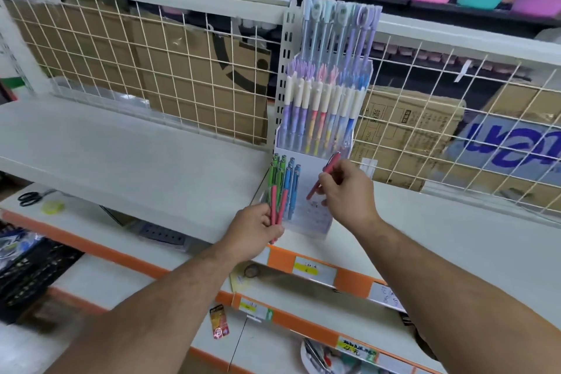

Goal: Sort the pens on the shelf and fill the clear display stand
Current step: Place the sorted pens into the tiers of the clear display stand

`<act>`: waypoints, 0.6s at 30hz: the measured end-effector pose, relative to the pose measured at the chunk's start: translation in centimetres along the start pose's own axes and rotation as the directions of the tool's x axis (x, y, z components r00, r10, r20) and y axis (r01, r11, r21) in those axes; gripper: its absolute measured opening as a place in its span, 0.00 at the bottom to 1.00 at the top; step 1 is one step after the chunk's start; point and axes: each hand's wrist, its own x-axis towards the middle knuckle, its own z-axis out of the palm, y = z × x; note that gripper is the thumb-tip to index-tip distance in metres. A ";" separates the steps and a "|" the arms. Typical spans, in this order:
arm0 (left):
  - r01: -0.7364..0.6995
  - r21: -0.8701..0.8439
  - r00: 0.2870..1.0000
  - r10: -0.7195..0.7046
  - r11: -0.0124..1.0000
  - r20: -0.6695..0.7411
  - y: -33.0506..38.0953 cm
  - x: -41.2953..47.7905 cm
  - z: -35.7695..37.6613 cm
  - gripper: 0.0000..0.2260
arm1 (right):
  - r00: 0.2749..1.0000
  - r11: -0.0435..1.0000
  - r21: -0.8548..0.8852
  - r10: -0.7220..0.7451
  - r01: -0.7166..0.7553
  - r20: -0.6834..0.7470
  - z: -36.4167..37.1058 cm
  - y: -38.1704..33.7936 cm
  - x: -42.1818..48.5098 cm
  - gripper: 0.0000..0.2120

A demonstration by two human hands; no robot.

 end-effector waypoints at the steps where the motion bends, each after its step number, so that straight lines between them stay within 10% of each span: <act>1: 0.000 -0.006 1.000 0.000 1.000 0.009 -0.1 0.0 0.1 0.09 | 1.000 1.000 -0.017 -0.002 0.002 0.005 0.1 0.0 0.2 0.04; 18: -0.058 -0.023 0.993 0.060 0.998 0.100 -1.2 0.7 -0.5 0.07 | 0.999 0.956 -0.292 0.025 -0.014 0.033 3.1 -0.1 1.6 0.05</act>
